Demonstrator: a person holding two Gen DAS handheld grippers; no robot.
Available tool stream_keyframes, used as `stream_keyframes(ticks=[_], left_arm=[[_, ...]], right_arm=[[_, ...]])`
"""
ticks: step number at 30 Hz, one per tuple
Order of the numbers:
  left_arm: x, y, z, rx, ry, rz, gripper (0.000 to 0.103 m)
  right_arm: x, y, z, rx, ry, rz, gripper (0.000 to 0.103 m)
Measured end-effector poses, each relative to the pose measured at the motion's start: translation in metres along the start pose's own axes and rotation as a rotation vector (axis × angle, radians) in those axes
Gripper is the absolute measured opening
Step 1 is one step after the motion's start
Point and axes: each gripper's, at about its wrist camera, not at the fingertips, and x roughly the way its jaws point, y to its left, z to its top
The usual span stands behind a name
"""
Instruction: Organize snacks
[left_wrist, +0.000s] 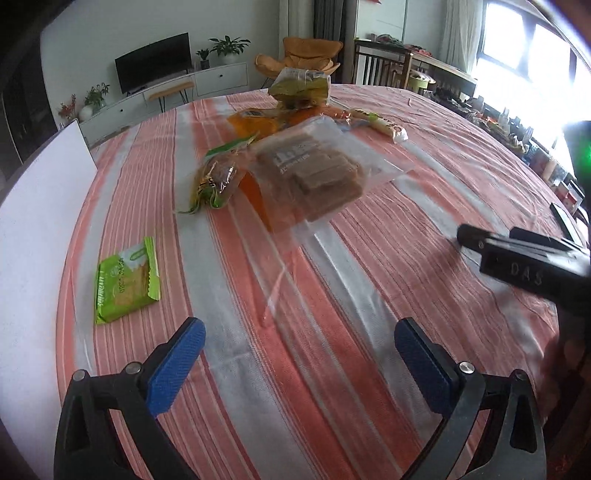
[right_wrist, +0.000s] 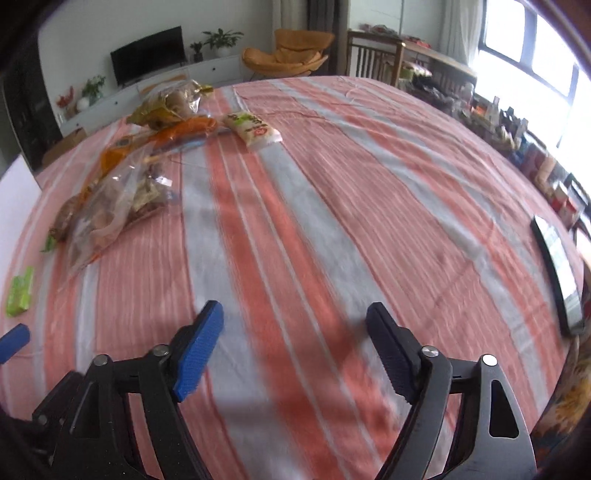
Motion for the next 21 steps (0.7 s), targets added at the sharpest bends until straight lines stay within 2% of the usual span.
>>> stream_keyframes(ticks=[4,21], left_arm=[[0.003,0.000,0.000,0.013,0.008,0.013,0.103],[0.001,0.000,0.000,0.007,0.008,0.009,0.103]], right_arm=[[0.011,-0.008,0.011,0.021,0.005,0.010,0.094],[0.013,-0.007,0.012,0.020,0.006,0.008,0.095]])
